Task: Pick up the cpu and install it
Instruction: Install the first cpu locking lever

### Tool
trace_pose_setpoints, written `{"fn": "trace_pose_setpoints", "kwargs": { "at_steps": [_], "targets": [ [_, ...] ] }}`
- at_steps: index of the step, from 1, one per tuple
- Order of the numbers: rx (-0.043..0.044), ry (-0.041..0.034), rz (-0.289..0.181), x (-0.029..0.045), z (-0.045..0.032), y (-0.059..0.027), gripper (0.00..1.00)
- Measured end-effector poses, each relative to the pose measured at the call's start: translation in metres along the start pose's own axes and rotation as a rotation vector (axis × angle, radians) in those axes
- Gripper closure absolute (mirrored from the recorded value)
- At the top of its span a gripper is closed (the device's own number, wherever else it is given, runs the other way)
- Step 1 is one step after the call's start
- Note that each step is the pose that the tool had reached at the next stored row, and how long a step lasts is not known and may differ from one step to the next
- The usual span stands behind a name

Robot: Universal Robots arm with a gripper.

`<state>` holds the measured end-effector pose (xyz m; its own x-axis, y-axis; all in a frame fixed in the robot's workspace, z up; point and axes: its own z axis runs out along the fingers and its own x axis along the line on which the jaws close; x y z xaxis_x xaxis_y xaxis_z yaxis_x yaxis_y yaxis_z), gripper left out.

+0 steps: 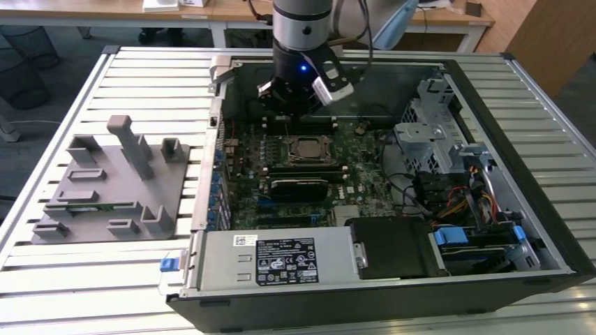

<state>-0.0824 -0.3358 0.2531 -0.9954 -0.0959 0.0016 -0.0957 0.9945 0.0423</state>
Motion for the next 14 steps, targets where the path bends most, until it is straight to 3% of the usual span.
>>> {"fn": "trace_pose_setpoints", "kwargs": {
  "at_steps": [3, 8, 14],
  "targets": [
    [-0.0001, -0.0003, 0.000, 0.0111, 0.0002, 0.0012, 0.89],
    [-0.0001, -0.0007, 0.001, 0.0204, 0.0004, 0.0037, 0.89],
    [-0.0001, -0.0013, 0.015, 0.0220, 0.0006, 0.0084, 0.89]
  ]
}}
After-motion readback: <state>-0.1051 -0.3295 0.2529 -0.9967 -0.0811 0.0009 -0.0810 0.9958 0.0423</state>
